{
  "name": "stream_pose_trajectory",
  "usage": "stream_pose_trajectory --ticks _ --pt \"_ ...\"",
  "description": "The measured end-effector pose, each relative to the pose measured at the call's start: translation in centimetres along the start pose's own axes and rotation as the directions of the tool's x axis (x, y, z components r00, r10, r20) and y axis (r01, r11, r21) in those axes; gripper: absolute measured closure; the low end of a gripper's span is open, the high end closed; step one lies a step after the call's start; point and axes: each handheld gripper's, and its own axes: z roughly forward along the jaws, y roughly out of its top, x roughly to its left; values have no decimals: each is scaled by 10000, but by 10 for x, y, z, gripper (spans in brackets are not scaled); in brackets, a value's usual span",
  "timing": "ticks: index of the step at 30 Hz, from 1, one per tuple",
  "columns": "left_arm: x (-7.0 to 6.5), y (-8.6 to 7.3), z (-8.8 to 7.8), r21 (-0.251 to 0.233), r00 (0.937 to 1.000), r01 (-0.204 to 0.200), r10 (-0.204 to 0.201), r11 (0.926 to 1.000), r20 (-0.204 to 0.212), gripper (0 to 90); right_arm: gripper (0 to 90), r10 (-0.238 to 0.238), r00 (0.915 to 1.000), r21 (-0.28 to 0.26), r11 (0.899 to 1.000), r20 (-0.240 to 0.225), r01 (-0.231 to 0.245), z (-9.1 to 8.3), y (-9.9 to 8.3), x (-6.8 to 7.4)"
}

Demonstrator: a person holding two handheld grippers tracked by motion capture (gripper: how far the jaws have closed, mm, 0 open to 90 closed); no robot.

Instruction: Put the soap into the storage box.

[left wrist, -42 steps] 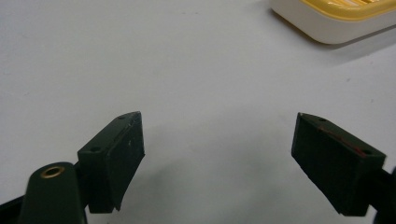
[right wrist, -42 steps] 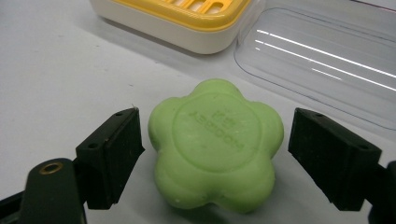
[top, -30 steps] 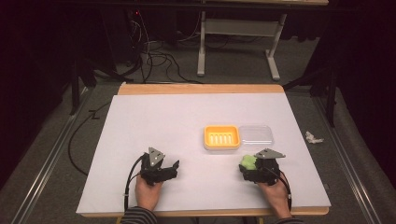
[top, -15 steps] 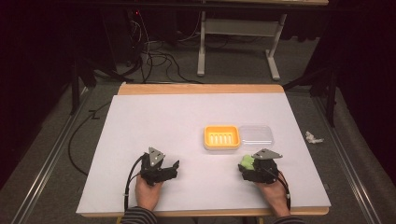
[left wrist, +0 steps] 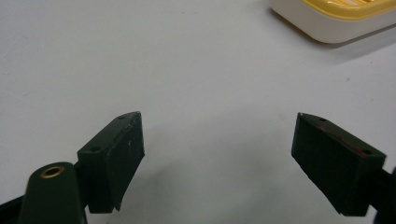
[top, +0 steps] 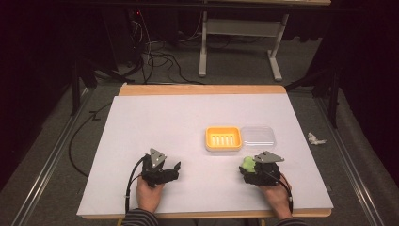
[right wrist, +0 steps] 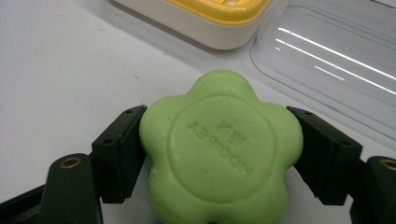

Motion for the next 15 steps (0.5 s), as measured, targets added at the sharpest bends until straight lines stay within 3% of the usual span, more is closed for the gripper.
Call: stream_pose_trajectory --ticks 15 --pt "0 0 0 7 10000 -8 8 10000 2 176 255 -14 9996 -608 9982 -281 -3 -14 7 -1"
